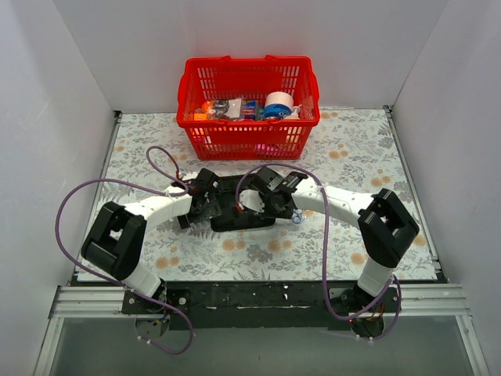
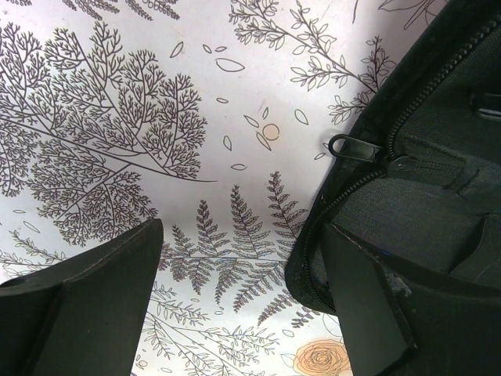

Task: Sort the hair-cutting tools
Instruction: Place the scissors in the hairdressing tool bag.

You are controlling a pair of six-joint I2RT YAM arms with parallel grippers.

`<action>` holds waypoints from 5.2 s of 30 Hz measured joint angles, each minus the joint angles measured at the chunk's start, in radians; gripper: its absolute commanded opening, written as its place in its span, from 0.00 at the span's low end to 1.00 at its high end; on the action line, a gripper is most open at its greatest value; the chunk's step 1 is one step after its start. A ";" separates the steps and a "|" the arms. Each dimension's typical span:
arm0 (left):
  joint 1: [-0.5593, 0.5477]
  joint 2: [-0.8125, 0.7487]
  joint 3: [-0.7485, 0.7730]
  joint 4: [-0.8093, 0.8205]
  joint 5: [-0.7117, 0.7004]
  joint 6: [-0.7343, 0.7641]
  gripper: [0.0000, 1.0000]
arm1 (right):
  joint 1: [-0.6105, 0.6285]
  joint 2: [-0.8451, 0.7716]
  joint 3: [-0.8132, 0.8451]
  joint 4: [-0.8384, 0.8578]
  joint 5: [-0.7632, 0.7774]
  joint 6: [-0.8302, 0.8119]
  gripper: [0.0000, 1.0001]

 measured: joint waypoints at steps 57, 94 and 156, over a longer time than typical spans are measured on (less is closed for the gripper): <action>-0.002 -0.016 -0.021 0.054 0.052 0.002 0.83 | 0.068 0.270 0.236 -0.051 -0.082 -0.191 0.01; 0.006 -0.018 -0.025 0.057 0.055 0.005 0.83 | 0.119 0.290 0.262 -0.016 -0.109 -0.101 0.01; -0.007 0.000 -0.022 0.116 0.059 -0.022 0.59 | 0.178 0.074 -0.022 0.181 -0.190 0.315 0.01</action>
